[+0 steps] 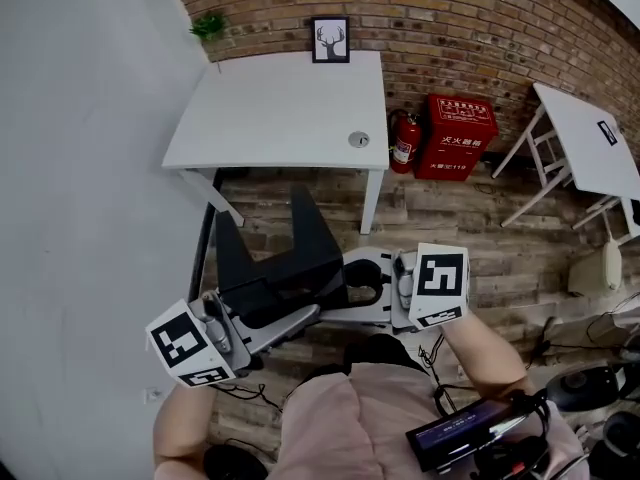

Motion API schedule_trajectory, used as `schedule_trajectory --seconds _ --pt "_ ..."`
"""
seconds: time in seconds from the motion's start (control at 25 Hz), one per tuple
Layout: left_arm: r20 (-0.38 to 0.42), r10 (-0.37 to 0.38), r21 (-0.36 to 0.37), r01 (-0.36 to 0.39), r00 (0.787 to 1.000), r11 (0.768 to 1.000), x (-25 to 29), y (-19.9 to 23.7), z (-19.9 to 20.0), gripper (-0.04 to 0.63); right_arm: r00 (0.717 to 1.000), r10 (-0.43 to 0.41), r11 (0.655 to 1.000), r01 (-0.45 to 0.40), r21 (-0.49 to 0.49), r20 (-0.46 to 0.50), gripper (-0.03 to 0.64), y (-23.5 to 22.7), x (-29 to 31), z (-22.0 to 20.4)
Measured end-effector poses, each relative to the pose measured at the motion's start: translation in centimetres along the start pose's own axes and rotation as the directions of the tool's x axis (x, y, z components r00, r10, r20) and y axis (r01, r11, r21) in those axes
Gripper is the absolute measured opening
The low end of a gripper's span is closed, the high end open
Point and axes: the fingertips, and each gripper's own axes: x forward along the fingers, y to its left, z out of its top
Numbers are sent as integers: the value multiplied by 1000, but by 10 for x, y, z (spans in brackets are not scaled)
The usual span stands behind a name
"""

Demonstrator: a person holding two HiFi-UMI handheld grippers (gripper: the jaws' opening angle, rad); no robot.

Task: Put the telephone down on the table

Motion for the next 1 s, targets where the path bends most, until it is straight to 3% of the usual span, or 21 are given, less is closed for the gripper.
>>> schedule_trajectory --seconds 0.48,1.0 --pt "-7 -80 -51 79 997 996 15 55 4 161 998 -51 998 49 46 36 172 -56 -3 6" --pt "-45 -92 -147 85 995 986 50 179 -3 161 998 -47 988 42 149 32 170 -181 -10 2"
